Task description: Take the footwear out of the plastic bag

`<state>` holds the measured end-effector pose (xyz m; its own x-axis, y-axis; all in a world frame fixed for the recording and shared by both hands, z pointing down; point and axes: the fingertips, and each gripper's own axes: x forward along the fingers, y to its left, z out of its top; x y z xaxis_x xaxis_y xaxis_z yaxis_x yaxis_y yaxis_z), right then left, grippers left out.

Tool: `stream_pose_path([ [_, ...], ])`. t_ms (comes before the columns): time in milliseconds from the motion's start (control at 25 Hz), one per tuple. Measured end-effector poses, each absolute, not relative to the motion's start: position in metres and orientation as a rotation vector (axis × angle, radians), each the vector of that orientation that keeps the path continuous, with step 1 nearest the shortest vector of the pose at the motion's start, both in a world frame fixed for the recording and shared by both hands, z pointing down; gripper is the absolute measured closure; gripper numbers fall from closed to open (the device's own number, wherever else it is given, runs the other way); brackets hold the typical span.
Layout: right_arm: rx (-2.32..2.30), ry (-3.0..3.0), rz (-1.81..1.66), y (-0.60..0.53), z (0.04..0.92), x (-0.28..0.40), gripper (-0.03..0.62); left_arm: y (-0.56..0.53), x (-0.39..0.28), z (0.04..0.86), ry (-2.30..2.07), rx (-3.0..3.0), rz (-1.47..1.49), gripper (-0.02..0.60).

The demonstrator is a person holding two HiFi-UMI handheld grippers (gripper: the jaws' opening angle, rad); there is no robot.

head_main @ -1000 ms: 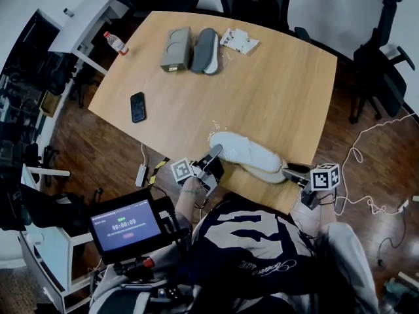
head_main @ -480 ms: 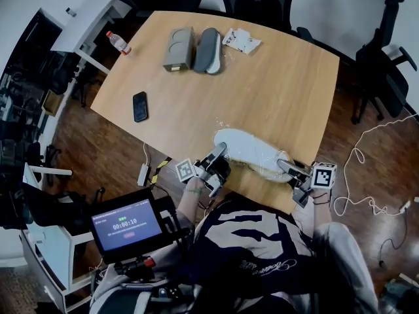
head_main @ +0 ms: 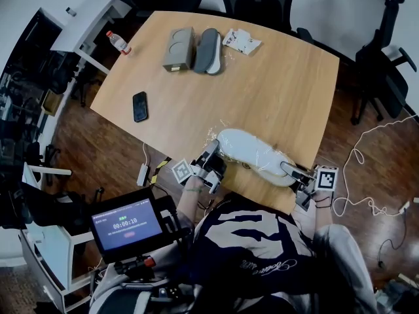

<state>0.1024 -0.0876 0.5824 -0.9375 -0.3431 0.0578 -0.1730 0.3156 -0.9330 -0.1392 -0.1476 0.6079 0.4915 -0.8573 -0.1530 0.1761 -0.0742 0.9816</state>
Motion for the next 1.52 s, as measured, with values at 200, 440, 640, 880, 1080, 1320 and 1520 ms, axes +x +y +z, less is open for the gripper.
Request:
stream_pose_path([
  [200, -0.587, 2.444, -1.803, -0.081, 0.600, 0.126, 0.520, -0.154, -0.167, 0.607, -0.788, 1.382, -1.014, 0.514],
  [440, -0.781, 2.435, -1.842, -0.074, 0.605, 0.167, 0.523, -0.154, -0.164, 0.619, -0.939, 1.589, -0.731, 0.561],
  [640, -1.042, 2.491, -1.789, -0.078, 0.602, 0.187, 0.523, -0.157, -0.153, 0.621, -1.070, 1.696, -0.517, 0.563],
  [880, -1.221, 2.548, -1.722, -0.079, 0.590, 0.198, 0.523, -0.159, -0.162, 0.627, -1.322, 1.753, -0.267, 0.572],
  [1080, -1.343, 2.550, -1.630, -0.090, 0.585, 0.215, 0.523, -0.164, -0.190, 0.632, -1.547, 1.699, -0.176, 0.572],
  [1320, -1.573, 2.441, -1.389, -0.098, 0.550, 0.246, 0.525, -0.154, -0.208, 0.632, -1.721, 1.603, -0.156, 0.574],
  [1520, -1.585, 2.337, -1.234, -0.092, 0.513, 0.243, 0.525, -0.137, -0.199, 0.630, -1.736, 1.562, -0.200, 0.573],
])
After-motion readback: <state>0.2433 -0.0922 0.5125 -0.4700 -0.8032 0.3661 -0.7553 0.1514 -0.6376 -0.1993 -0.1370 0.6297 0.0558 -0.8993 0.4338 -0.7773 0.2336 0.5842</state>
